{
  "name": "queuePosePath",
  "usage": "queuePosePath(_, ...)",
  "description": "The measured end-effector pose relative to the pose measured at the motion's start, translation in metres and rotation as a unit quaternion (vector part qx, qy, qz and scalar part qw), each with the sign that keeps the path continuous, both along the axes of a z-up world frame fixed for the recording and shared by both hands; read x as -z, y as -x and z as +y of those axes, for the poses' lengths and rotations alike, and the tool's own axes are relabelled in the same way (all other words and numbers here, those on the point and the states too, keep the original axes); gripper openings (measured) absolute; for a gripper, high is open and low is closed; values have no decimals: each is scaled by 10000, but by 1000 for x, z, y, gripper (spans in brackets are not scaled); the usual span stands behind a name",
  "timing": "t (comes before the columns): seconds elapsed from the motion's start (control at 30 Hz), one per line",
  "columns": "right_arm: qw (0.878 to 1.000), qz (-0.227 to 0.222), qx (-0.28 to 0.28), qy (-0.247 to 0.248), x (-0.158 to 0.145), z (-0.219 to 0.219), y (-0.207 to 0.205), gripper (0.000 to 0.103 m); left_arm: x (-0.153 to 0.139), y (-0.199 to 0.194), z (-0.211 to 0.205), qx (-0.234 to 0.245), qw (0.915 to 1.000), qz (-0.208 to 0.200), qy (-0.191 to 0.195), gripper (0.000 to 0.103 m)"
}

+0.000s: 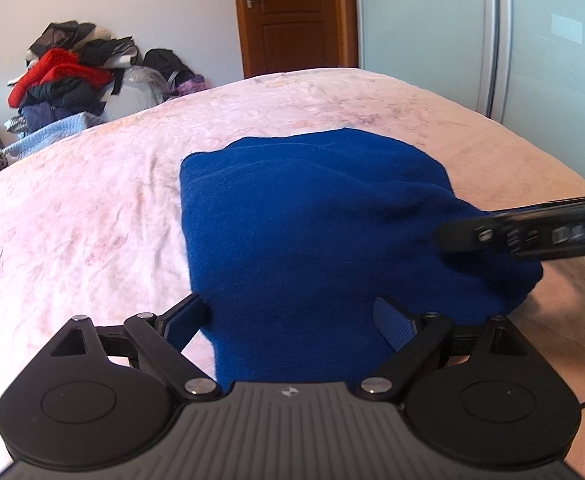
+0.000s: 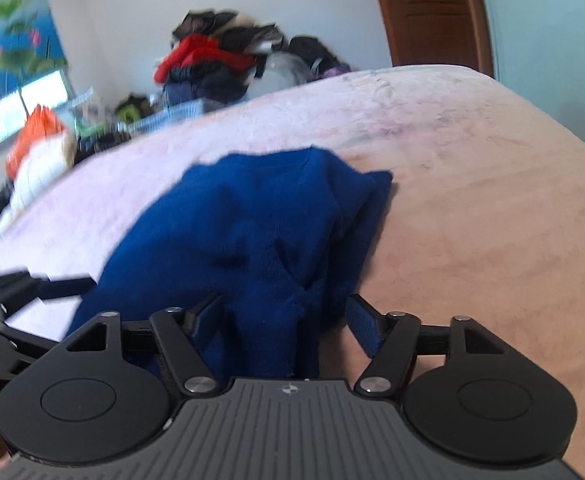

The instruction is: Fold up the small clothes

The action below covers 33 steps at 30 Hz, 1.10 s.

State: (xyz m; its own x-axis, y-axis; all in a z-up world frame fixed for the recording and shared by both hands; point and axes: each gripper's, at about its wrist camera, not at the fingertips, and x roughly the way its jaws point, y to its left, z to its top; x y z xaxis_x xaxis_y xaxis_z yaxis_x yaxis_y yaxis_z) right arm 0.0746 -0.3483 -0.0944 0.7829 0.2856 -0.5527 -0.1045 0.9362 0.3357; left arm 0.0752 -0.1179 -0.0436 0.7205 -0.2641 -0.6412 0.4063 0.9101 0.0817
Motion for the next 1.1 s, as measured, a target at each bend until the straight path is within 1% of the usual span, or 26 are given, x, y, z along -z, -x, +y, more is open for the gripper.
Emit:
queuePosePath(0.07, 9999, -3, 102, -30, 1, -6, 2, 88, -1, -2, 4, -64, 9999, 74, 69, 93)
queuePosePath(0.13, 9997, 70, 170, -149, 4, -14, 1, 88, -2, -5, 10, -107, 9998, 105, 144, 93)
queuePosePath(0.23, 9980, 213, 175, -577, 11, -28, -3, 89, -5, -13, 23, -220, 9992, 99, 305, 93)
queuePosePath(0.3, 9960, 279, 67, -843, 16, -34, -8, 93, -6, -26, 37, -359, 9973, 235, 590, 93)
queuePosePath(0.33, 9954, 263, -5, -925, 17, -36, -10, 94, -5, -34, 45, -425, 9953, 378, 784, 93)
queuePosePath(0.37, 9947, 271, -103, -984, 18, -37, -13, 95, -3, -44, 54, -488, 9917, 606, 1024, 93)
queuePosePath(0.4, 9942, 292, -223, -1012, 18, -36, -16, 95, 0, -53, 62, -523, 9861, 893, 1301, 93)
queuePosePath(0.43, 9943, 301, -312, -973, 17, -34, -20, 95, 4, -63, 70, -534, 9782, 1202, 1607, 93)
queuePosePath(0.47, 9945, 303, -411, -919, 16, -30, -23, 95, 8, -69, 76, -551, 9703, 1383, 1908, 98)
queuePosePath(0.5, 9938, 304, -550, -921, 16, -26, -27, 94, 7, -71, 80, -547, 9666, 1366, 2098, 99)
queuePosePath(0.53, 9927, 290, -687, -950, 16, -21, -29, 94, 8, -73, 80, -551, 9648, 1426, 2141, 99)
queuePosePath(0.57, 9918, 278, -781, -969, 17, -17, -32, 93, 8, -74, 78, -520, 9649, 1454, 2125, 99)
queuePosePath(0.63, 9906, 282, -918, -972, 16, -7, -35, 93, 7, -70, 71, -350, 9676, 1412, 2066, 99)
queuePosePath(0.7, 9887, 306, -1098, -970, 15, 3, -34, 92, 7, -61, 63, -35, 9692, 1434, 2002, 98)
queuePosePath(0.8, 9871, 338, -1315, -845, 12, 12, -23, 92, 7, -42, 55, 388, 9735, 1351, 1803, 98)
queuePosePath(0.83, 9855, 366, -1371, -925, 11, 11, -18, 91, 8, -35, 55, 508, 9740, 1334, 1757, 98)
queuePosePath(0.87, 9834, 416, -1413, -1063, 12, 8, -13, 88, 10, -27, 55, 615, 9752, 1278, 1698, 98)
queuePosePath(0.9, 9819, 441, -1401, -1196, 12, 4, -9, 83, 11, -21, 56, 710, 9766, 1205, 1634, 96)
queuePosePath(0.93, 9818, 462, -1312, -1290, 13, -1, -5, 78, 11, -15, 58, 767, 9787, 1107, 1549, 90)
queuePosePath(0.97, 9822, 481, -1171, -1384, 15, -5, -4, 67, 11, -11, 59, 755, 9818, 995, 1433, 76)
queuePosePath(1.0, 9812, 524, -1057, -1530, 17, -10, -4, 55, 12, -9, 61, 673, 9846, 913, 1327, 68)
queuePosePath(1.03, 9797, 599, -971, -1647, 20, -13, -6, 46, 11, -10, 64, 603, 9851, 918, 1323, 50)
queuePosePath(1.07, 9788, 691, -879, -1715, 24, -13, -8, 26, 10, -13, 67, 547, 9827, 1015, 1448, 33)
queuePosePath(1.1, 9771, 705, -833, -1827, 28, -14, -9, 23, 9, -16, 72, 498, 9782, 1157, 1653, 27)
